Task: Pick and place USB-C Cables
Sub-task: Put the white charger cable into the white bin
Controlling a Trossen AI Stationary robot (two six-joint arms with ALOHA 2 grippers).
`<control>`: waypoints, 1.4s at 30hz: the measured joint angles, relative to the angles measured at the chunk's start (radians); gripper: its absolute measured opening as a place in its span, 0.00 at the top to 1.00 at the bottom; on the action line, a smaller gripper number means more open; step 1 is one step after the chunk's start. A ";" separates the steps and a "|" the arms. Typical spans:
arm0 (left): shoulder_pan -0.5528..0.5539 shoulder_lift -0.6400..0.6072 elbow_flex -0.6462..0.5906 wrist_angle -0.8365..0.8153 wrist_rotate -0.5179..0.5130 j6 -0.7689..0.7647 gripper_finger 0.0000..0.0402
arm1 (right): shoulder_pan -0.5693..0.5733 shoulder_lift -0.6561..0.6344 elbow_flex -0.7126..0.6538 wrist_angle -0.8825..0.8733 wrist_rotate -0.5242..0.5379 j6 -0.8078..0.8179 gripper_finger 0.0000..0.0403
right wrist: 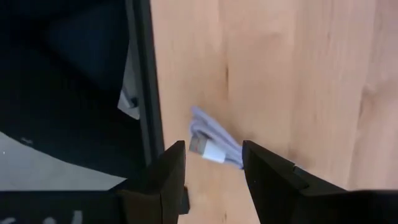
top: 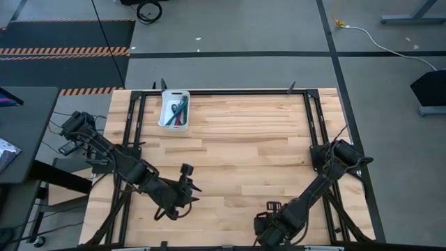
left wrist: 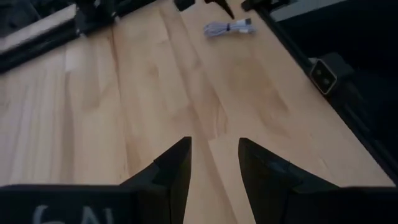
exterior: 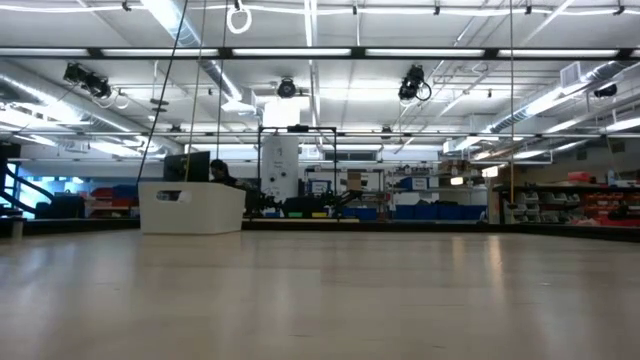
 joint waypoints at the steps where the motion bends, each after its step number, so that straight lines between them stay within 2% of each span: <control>1: 0.001 0.000 0.000 0.006 0.009 0.013 0.65 | 0.006 0.000 0.000 0.001 0.000 0.007 0.59; 6: 0.006 0.000 0.000 0.011 0.021 0.036 0.65 | 0.026 0.000 0.000 -0.002 0.018 -0.006 0.59; 14: 0.006 0.000 0.000 0.010 0.022 0.010 0.65 | 0.058 0.000 -0.003 -0.065 0.053 -0.152 0.59; 24: 0.006 0.000 0.000 0.001 0.022 -0.034 0.65 | 0.066 -0.002 -0.088 -0.045 0.046 -0.230 0.59; 32: 0.006 0.000 0.000 0.000 0.022 -0.070 0.65 | 0.063 -0.002 -0.096 -0.011 0.081 -0.305 0.59; 42: 0.006 0.000 0.000 -0.005 0.022 -0.070 0.65 | 0.062 -0.002 -0.096 -0.005 0.083 -0.609 0.59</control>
